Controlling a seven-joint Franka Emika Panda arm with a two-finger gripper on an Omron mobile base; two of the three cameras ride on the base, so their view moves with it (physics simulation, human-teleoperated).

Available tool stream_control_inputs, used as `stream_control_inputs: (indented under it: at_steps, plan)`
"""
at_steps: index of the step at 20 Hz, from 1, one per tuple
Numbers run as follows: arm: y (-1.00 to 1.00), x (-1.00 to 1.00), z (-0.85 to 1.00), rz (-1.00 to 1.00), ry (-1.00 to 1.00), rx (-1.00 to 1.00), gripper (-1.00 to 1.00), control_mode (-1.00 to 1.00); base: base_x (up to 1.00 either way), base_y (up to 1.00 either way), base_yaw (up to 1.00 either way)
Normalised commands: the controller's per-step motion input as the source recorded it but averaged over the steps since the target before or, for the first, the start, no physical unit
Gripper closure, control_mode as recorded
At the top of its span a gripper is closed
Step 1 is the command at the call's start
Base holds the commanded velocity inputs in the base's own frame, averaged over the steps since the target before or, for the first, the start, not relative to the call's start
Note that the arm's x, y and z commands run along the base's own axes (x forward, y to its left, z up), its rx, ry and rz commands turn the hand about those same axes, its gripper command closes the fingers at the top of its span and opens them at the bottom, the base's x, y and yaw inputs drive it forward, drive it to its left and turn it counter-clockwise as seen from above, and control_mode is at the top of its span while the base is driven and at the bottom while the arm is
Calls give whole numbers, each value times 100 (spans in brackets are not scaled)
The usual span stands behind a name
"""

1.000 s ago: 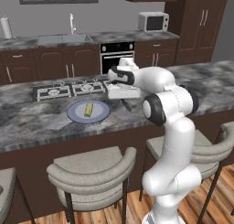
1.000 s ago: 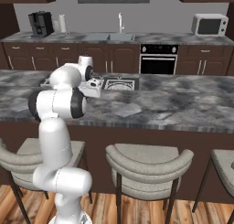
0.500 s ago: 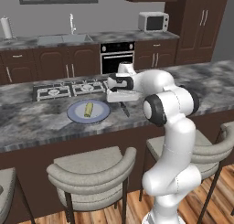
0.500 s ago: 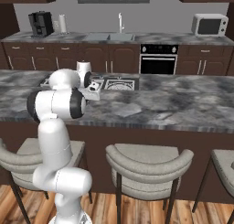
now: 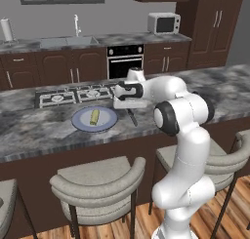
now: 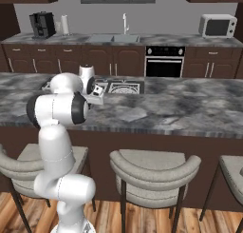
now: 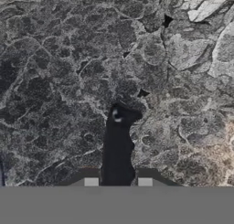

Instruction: Retrieve the butter from the fridge and place it on a plate on the dining table. Then retrieve the butter knife by the fridge and place it near the plate.

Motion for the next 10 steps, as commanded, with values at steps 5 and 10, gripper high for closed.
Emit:
stream_control_inputs:
  at_steps: [5, 10]
  plan:
    - [3, 31, -9, 0, -11, 4, -100, -100, 0, 0, 0]
    - [0, -5, 4, 1, -2, -2, -100, -100, 0, 0, 0]
